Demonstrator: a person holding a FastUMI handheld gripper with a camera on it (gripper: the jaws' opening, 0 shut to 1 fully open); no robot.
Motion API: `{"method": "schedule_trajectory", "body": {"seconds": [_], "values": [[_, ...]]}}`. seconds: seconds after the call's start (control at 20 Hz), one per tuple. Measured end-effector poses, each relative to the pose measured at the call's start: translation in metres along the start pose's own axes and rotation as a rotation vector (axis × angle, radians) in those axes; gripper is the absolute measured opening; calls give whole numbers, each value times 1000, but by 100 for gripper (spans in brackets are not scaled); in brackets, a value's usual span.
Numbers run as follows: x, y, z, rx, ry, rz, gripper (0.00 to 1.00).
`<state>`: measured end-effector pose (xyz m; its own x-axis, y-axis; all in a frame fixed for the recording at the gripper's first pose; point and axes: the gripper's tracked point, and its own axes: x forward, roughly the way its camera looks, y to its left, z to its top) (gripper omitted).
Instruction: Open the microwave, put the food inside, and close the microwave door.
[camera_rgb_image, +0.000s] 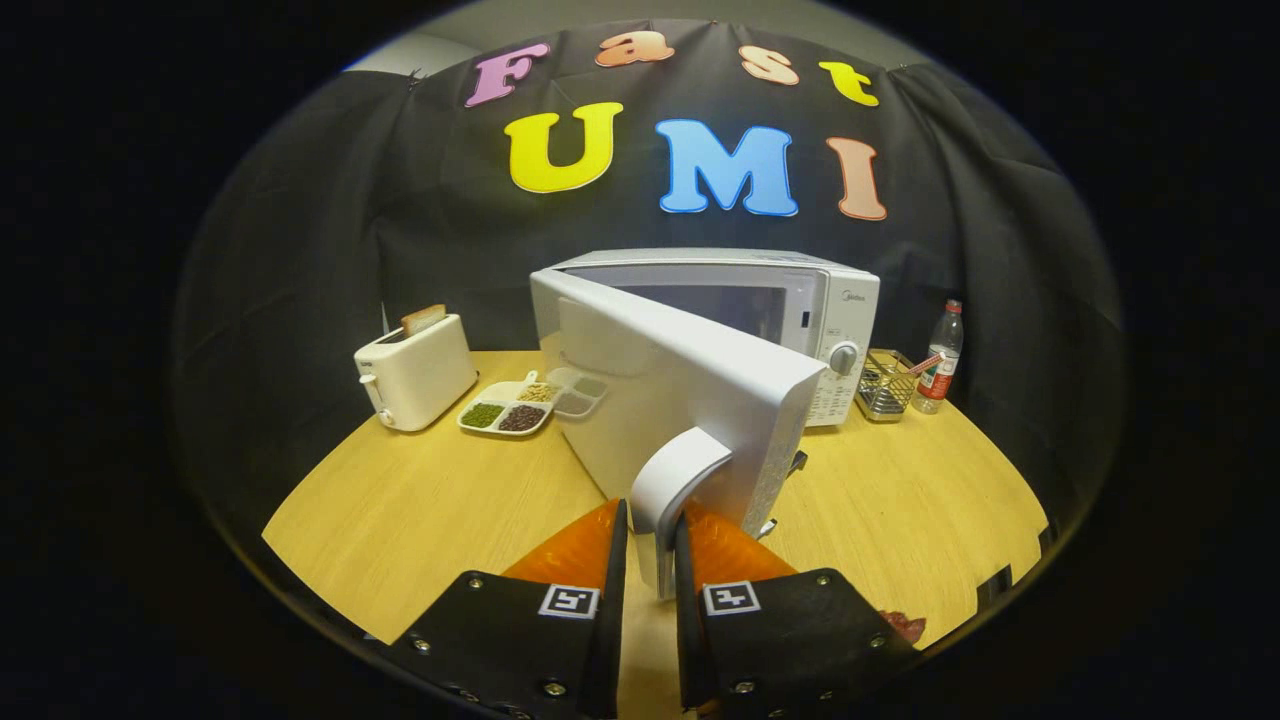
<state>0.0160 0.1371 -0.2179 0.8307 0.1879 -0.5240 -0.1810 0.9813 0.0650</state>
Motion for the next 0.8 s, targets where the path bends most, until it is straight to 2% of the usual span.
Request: {"method": "schedule_trajectory", "body": {"seconds": [0.25,0.5,0.55,0.65,0.8], "values": [[-9,47,-10,-5,4,61,24],[-14,73,-15,-27,-15,26,24],[-16,82,-15,-15,-20,31,25],[-19,97,-17,-28,-34,18,38],[-22,118,-20,-52,-45,21,38]]}}
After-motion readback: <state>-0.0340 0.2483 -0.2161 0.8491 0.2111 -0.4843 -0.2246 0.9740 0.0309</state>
